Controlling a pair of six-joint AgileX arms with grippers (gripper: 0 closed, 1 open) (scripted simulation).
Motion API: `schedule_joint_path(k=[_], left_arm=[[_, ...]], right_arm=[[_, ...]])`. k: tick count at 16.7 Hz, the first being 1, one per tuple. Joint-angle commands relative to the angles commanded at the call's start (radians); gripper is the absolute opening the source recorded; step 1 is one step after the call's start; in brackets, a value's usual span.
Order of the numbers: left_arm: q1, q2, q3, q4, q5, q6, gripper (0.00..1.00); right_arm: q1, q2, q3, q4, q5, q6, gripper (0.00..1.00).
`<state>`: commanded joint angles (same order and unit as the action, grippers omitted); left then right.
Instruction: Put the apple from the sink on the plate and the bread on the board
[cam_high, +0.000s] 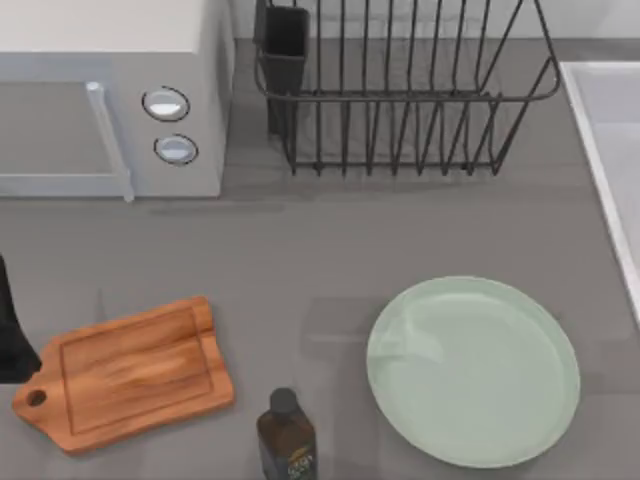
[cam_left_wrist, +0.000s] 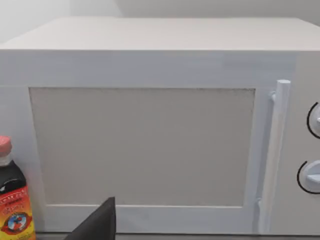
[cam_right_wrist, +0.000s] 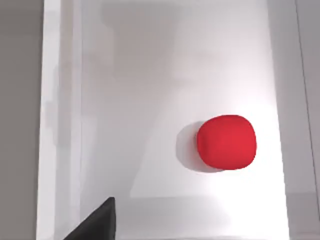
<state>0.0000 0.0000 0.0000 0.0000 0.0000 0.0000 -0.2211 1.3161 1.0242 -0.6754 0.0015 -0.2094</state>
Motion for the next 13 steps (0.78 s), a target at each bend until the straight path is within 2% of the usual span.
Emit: schedule_joint_path(k=[7, 13], left_arm=[[0.0, 0.0, 0.0, 0.0, 0.0, 0.0, 1.0], [0.0, 0.0, 0.0, 0.0, 0.0, 0.0, 1.0]], right_arm=[[-0.097, 0.628, 0.452, -0.296, 0.001, -0.092, 1.0], [-0.127, 0.805, 0.589, -0.387, 0.001, -0.12, 1.0]])
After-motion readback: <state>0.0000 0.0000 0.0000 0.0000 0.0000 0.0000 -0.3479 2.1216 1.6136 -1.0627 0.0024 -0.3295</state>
